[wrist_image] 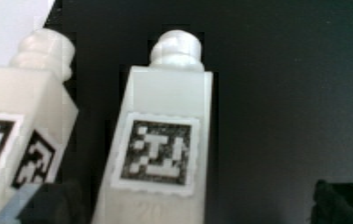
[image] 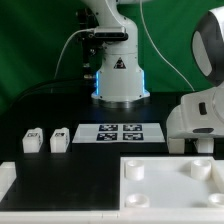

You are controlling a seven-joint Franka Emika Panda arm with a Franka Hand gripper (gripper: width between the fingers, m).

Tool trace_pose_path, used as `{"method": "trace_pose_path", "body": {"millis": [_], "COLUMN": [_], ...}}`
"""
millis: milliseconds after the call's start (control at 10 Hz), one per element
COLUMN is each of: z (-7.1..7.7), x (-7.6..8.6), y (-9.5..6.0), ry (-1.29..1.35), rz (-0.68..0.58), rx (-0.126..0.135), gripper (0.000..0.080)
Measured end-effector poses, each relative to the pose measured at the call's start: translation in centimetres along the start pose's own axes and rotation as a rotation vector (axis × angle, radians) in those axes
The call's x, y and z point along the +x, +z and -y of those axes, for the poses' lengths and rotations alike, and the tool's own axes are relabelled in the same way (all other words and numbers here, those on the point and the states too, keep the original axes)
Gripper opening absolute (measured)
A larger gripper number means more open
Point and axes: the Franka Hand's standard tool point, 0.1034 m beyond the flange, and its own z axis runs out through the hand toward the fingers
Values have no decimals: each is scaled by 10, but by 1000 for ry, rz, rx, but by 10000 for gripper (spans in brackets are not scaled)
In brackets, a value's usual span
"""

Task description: Assemble one leg

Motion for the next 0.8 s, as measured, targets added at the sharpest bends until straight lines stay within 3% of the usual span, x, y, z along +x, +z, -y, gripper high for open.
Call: {"method": "trace_pose_path", "body": {"millis": [400, 500, 600, 700, 800], "z": [1, 1, 1, 1, 1], "x": [0, 0, 0, 0, 0], "y": [3, 3, 3, 3, 3], "ry": [-2, -2, -2, -2, -2], "rz": [5, 5, 6, 6, 6], "rx": [-3, -3, -3, -3, -3], "gripper": [621, 447, 447, 291, 291]}}
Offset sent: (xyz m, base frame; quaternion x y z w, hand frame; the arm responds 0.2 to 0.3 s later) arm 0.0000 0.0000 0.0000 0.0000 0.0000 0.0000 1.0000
